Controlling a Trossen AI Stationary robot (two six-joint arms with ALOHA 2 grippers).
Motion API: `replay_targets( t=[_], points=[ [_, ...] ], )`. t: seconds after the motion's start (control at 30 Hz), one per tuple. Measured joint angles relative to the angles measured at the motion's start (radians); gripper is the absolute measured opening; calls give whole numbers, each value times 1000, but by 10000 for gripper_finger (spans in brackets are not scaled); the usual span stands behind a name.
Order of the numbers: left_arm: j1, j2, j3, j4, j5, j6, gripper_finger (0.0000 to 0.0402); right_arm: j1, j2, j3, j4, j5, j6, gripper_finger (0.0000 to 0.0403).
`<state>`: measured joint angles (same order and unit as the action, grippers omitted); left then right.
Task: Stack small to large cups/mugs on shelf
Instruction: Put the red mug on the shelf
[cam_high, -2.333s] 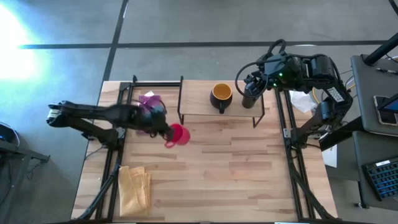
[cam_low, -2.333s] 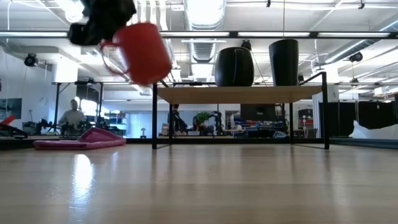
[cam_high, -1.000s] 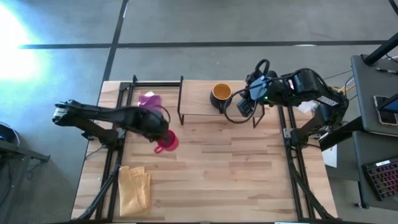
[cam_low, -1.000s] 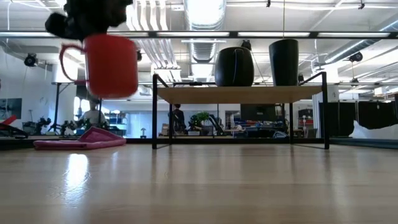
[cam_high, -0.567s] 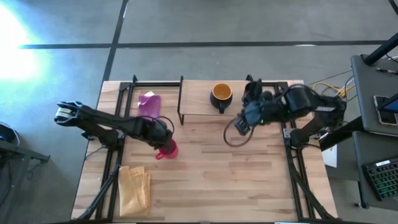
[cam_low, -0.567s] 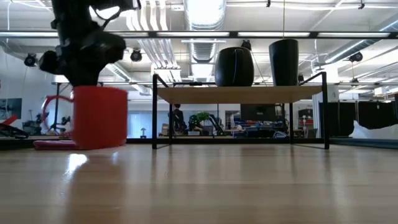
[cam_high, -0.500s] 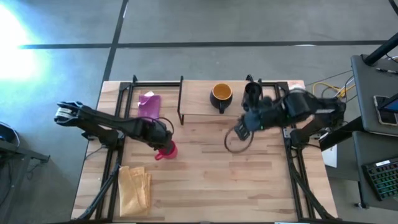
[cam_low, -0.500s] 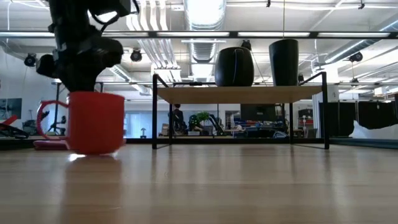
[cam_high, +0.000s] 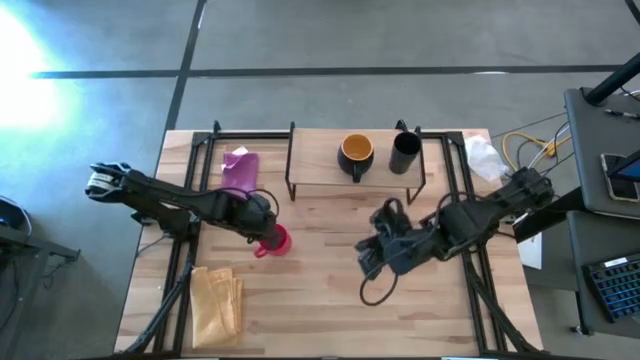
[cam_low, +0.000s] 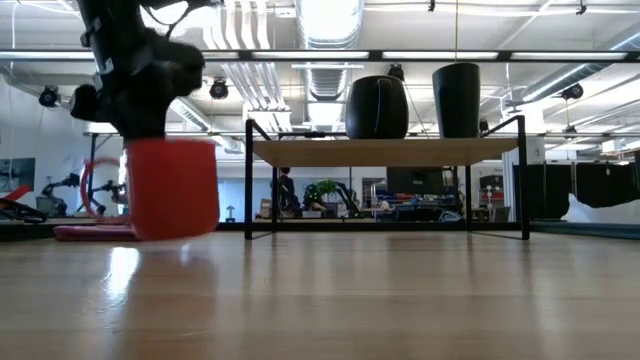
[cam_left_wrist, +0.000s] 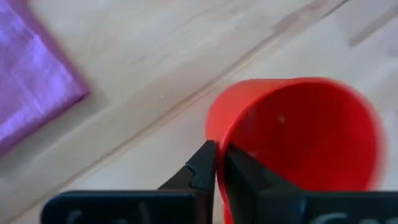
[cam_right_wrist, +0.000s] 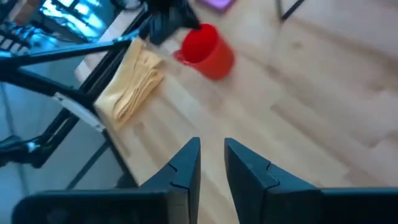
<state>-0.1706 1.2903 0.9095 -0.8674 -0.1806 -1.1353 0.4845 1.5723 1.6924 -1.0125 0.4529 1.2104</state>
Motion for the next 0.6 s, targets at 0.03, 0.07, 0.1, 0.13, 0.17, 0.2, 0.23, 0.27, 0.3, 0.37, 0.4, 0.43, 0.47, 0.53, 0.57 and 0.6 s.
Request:
replay_targets(
  t=[0.03,0.07,0.1,0.13,0.17,0.2,0.23,0.27,0.3,0.37,0.4,0.43,0.47,0.53,0.57,0.6],
  points=[
    [-8,-9,7,-4,-10,4,21,2,0,-28,37,-12,8,67],
    [-16,-20,14,-1,-15,8,29,2,0,-52,64,-23,19,71],
    [-24,-30,19,1,-20,8,36,2,0,-76,85,-35,28,75],
    [-30,-38,23,1,-27,7,44,2,0,-98,102,-41,39,80],
    [-34,-44,25,0,-31,7,51,2,0,-116,113,-44,52,84],
    [-37,-50,26,0,-31,7,58,2,0,-131,121,-45,63,88],
    [-38,-52,26,-3,-31,-2,65,2,0,-144,125,-45,74,91],
    [-42,-56,25,-8,-30,-6,71,2,0,-156,129,-45,84,94],
    [-48,-61,23,-16,-28,-7,77,2,0,-165,134,-44,96,96],
    [-69,-71,23,-52,-15,-10,86,2,0,-177,135,-45,111,99],
    [-85,-77,23,-76,-7,-10,88,2,0,-181,137,-44,119,100],
    [-104,-82,21,-102,2,-11,90,2,3,-183,144,-44,125,100],
    [-127,-85,19,-127,12,-12,90,2,8,-184,158,-44,125,100],
    [-169,-87,16,-161,30,-26,91,2,21,-185,197,-57,118,100],
    [-193,-86,12,-174,32,-41,91,2,32,-186,221,-68,112,99],
    [-214,-84,5,-178,33,-53,91,2,46,-185,251,-72,108,98]
  ],
)
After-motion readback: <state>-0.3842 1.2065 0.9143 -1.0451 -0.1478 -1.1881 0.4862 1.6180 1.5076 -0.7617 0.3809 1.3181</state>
